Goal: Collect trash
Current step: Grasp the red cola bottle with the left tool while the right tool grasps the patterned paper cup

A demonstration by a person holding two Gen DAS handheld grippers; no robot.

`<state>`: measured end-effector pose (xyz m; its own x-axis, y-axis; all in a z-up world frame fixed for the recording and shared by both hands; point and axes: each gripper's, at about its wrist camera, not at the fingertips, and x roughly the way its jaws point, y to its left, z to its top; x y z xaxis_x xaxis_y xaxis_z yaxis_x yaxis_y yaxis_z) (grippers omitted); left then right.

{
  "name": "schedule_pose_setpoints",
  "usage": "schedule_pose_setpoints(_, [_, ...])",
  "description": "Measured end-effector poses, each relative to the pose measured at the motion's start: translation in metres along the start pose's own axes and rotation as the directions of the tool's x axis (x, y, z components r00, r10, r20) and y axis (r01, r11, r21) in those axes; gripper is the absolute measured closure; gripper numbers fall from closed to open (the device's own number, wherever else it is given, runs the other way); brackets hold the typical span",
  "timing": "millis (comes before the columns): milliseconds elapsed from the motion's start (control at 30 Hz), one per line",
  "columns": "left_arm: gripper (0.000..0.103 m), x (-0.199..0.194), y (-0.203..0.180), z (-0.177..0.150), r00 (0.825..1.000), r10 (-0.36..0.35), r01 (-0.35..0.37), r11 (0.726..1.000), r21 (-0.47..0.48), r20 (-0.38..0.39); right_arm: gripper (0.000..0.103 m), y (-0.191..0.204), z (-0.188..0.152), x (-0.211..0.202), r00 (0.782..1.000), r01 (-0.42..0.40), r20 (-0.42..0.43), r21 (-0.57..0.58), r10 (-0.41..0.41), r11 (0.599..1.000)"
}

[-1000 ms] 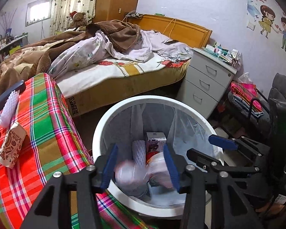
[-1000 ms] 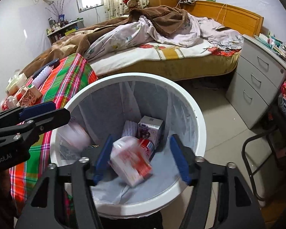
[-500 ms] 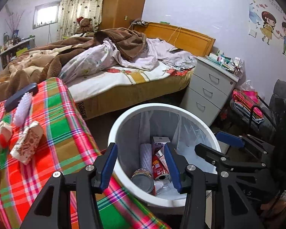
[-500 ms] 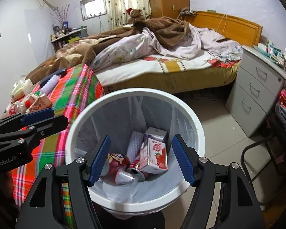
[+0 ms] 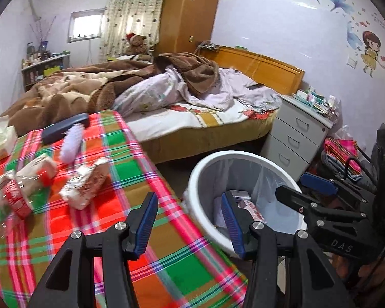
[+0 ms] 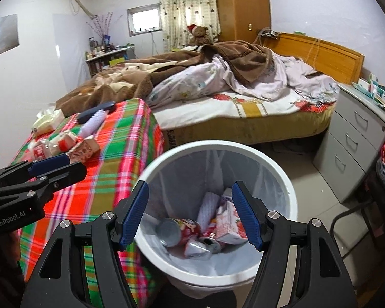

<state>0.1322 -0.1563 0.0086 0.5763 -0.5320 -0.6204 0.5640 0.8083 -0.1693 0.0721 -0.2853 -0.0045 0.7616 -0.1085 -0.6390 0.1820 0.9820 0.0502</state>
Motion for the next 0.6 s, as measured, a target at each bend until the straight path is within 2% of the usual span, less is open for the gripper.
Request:
schedule_pose_setpoints(333, [0.051, -0.033, 0.054, -0.009, 0.993, 0.107, -0.104, 0.991, -0.082, 0.041, 0.034, 0.041, 0.007, 0.007, 0.997, -0.072, 0.008, -0.052, 0.073, 0.996])
schedule_pose_setpoints(600, [0.051, -0.059, 0.108, -0.013, 0.977, 0.206, -0.197, 0.970, -0.141, 0.055, 0.034, 0.073, 0.014, 0.018, 0.991, -0.136, -0.006, -0.071, 0.136, 0.988])
